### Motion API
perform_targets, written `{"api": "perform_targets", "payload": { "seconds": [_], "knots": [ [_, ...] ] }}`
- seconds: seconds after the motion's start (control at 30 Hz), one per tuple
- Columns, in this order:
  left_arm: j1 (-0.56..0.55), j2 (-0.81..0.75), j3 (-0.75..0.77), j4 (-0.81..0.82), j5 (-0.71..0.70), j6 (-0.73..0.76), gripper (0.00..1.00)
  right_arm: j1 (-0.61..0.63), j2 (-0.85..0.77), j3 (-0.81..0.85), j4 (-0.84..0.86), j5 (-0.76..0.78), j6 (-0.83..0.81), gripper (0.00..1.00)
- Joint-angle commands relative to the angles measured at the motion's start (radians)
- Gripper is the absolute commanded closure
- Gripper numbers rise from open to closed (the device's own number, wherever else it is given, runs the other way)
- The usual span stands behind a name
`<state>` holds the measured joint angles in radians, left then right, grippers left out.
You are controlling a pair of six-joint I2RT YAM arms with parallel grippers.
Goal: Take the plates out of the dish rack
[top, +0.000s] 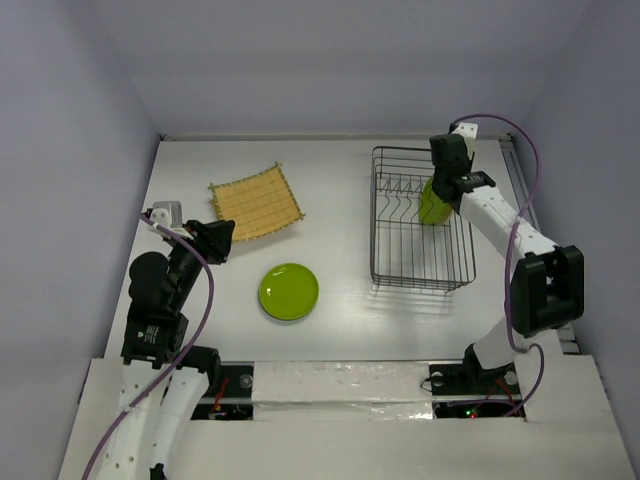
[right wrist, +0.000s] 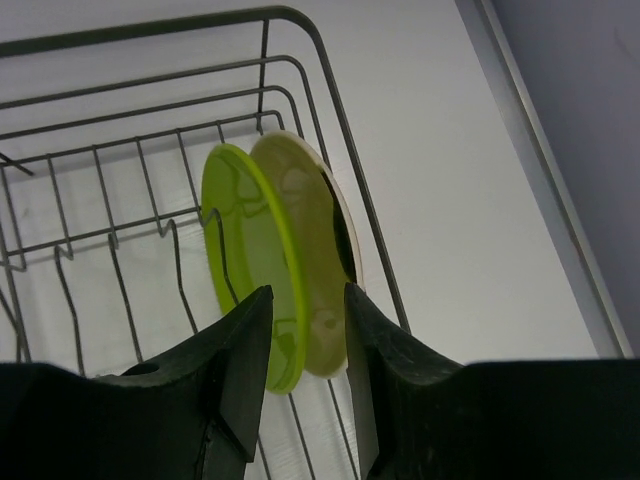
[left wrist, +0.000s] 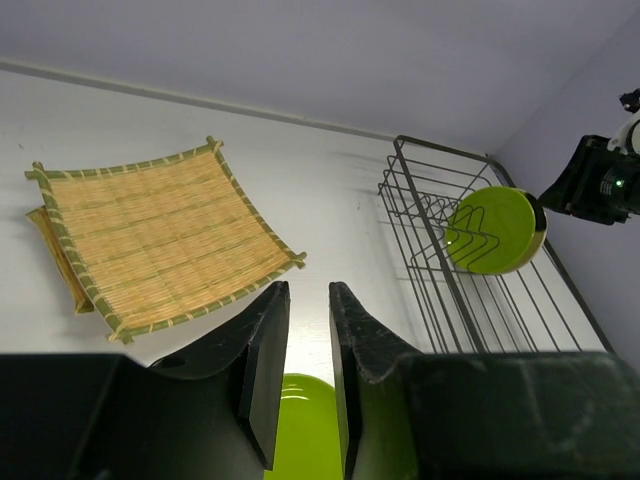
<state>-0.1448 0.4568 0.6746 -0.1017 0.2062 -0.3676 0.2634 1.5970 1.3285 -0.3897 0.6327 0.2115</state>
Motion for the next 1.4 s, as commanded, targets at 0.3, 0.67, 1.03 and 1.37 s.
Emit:
{"api": "perform_targets", "payload": {
  "seconds": [0.3,0.67,1.03,1.37],
  "knots": [
    [-0.006,-0.006,0.028,0.042,0.007,0.007,0.78,-0.018,0.116,0.066,-0.005,-0.002,-0.004,0.67],
    [-0.006,-0.009,0.029,0.04,0.002,0.009,0.78,-0.018,0.101,0.063,-0.029,0.035,-0.015,0.96],
    [-0.006,-0.006,0.026,0.046,0.006,0.007,0.77,-0.009,-0.026,0.115,-0.075,0.048,-0.043,1.0],
    [-0.006,-0.007,0.026,0.046,0.006,0.009,0.77,0.04,-0.115,0.198,-0.15,0.099,-0.061,1.0]
  ]
}}
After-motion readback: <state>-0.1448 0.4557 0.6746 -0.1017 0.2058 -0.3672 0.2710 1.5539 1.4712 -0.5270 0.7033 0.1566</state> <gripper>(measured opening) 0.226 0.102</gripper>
